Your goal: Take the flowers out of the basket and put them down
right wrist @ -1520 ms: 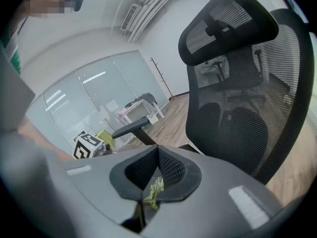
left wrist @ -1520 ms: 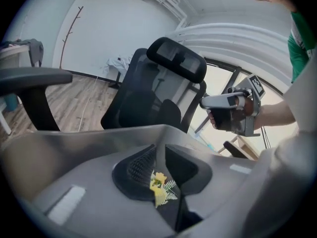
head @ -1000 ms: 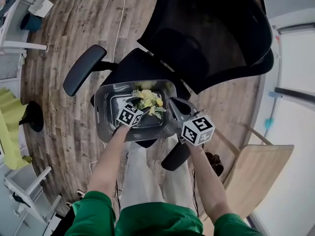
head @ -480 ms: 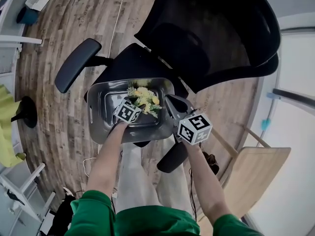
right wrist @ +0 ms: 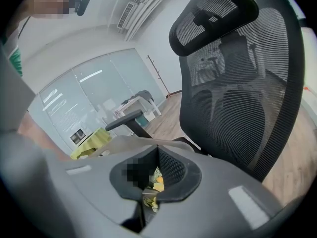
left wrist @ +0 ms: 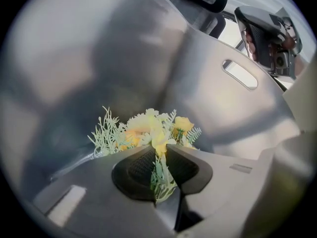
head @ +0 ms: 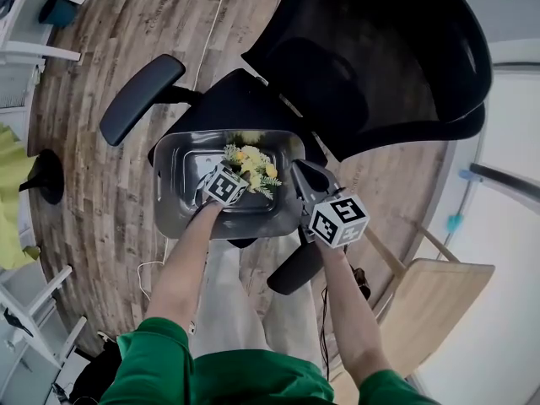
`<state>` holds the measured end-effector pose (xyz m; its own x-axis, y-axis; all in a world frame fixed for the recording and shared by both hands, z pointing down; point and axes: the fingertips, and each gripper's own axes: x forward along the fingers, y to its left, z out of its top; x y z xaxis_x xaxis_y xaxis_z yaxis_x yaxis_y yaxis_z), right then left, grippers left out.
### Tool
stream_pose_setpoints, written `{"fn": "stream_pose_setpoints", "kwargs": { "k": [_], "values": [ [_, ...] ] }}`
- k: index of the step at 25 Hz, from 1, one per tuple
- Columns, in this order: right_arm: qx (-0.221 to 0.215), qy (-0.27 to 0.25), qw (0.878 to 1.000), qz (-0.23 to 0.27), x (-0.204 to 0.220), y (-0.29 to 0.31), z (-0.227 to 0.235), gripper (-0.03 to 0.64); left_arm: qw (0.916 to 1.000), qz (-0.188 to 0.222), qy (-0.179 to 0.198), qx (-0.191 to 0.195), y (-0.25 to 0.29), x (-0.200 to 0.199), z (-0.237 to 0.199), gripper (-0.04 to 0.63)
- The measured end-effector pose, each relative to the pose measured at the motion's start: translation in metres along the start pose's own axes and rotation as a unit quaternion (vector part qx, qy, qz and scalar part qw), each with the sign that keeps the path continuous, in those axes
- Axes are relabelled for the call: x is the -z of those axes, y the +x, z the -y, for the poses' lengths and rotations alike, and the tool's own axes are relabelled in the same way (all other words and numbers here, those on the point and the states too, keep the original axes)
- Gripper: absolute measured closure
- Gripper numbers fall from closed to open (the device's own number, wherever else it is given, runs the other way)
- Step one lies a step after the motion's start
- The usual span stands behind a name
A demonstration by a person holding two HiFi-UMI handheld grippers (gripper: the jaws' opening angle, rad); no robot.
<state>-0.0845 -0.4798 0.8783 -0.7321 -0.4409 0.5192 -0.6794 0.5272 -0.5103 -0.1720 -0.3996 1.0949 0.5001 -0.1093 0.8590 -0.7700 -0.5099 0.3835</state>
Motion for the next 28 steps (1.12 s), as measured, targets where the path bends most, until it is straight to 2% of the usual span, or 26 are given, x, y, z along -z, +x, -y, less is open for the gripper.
{"fn": "stream_pose_setpoints", "kwargs": {
  "k": [5, 14, 24, 28],
  "values": [
    [0.006, 0.003, 1.000, 0.002, -0.002, -0.005, 0.003, 0.611, 1.0000, 0.005, 0.001, 0.008, -0.009, -0.006, 0.006, 0.526],
    [0.014, 0.001, 1.000, 0.006, -0.006, -0.009, 0.001, 0.611, 0.9985, 0.048, 0.014, 0.022, -0.037, -0.028, 0.019, 0.540],
    [0.035, 0.001, 0.999, 0.020, -0.011, -0.018, -0.004, 0.611, 0.9922, 0.118, 0.026, 0.030, -0.084, -0.060, 0.031, 0.541],
    [0.045, -0.016, 0.999, 0.025, -0.022, -0.022, -0.011, 0.611, 0.9871, 0.146, 0.051, 0.040, -0.117, -0.077, 0.039, 0.541]
  ]
}}
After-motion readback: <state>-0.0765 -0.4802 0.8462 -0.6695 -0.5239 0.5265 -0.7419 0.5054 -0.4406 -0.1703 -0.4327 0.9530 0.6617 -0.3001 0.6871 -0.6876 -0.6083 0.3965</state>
